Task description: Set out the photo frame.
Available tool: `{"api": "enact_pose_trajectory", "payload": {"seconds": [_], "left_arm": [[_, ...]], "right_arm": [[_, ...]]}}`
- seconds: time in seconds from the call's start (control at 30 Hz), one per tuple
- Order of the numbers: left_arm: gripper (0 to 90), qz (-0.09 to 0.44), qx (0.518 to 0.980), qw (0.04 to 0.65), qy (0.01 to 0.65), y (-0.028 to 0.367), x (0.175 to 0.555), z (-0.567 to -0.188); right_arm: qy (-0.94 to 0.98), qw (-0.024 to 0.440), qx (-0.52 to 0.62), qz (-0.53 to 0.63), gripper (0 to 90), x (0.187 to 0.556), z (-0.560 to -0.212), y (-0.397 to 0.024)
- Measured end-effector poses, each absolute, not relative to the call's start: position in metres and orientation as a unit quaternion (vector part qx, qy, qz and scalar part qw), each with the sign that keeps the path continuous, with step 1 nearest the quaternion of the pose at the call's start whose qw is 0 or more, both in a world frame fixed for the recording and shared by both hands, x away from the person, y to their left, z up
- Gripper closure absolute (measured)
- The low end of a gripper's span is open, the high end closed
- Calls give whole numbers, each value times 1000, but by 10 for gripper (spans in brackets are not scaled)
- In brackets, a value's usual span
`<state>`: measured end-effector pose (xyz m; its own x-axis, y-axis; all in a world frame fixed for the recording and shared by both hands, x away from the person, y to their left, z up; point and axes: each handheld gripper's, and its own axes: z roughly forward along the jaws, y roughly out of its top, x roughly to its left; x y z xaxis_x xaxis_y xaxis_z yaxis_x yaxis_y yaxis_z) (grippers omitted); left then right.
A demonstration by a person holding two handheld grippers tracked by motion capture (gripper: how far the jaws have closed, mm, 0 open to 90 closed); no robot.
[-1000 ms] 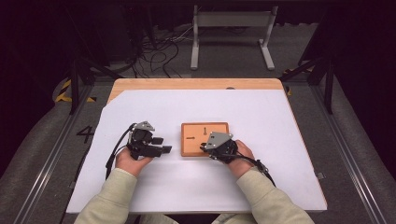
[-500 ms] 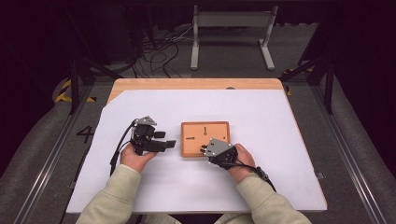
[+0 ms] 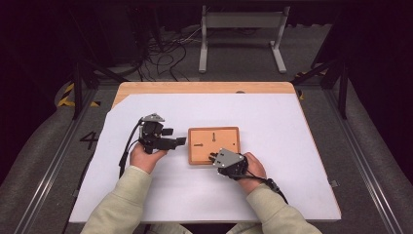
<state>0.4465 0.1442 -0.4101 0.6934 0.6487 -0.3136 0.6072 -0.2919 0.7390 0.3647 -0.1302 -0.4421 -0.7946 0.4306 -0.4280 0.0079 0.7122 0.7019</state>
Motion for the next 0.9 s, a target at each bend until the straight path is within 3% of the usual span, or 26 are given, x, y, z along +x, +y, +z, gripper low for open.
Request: {"api": "enact_pose_trajectory", "payload": {"seconds": [0.27, 0.9], "left_arm": [[145, 9, 794, 453, 406, 135, 461, -411], [124, -28, 794, 450, 408, 108, 480, -433]], "right_arm": [[873, 301, 128, 363, 836, 363, -444, -130], [872, 309, 124, 359, 835, 360, -445, -130]]}}
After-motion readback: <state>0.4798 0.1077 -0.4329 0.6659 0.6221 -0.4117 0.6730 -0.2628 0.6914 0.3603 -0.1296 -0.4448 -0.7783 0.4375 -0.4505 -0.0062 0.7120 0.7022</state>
